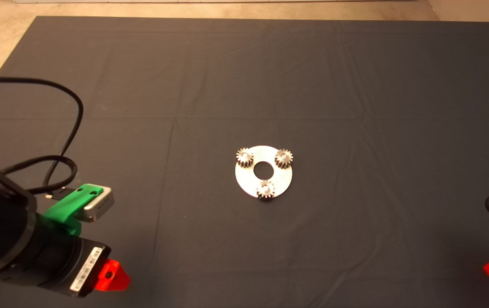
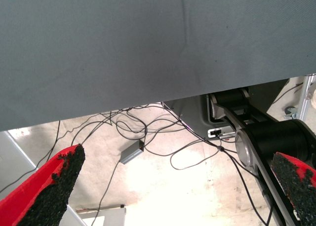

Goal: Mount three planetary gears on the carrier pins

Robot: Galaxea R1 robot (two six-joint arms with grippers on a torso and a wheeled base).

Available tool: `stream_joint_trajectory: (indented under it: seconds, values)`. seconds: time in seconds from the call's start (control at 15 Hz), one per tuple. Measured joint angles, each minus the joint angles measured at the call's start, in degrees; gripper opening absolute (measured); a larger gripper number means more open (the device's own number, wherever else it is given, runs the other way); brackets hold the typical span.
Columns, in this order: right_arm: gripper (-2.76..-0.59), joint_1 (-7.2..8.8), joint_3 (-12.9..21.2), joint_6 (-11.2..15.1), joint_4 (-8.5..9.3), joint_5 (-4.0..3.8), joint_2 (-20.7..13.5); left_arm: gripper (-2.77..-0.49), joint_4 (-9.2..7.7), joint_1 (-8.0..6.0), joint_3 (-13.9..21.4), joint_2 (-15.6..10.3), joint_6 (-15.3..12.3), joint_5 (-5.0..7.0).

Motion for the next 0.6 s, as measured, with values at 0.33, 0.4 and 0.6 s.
stream_joint_trajectory:
  seconds: [0.33, 0.4, 0.6]
  values:
    - [-0.69, 0.0, 0.11, 0.29, 0.41, -0.2, 0.0, -0.51, 0.01, 0.0, 0.2, -0.23, 0.01, -0.05]
    - [-0.62, 0.0, 0.11, 0.29, 0.44, -0.11, 0.17, -0.51, 0.0, 0.0, 0.22, -0.24, 0.01, -0.05]
    - [-0.61, 0.0, 0.11, 0.29, 0.44, -0.22, 0.22, -0.51, 0.0, 0.0, 0.22, -0.43, 0.01, -0.07]
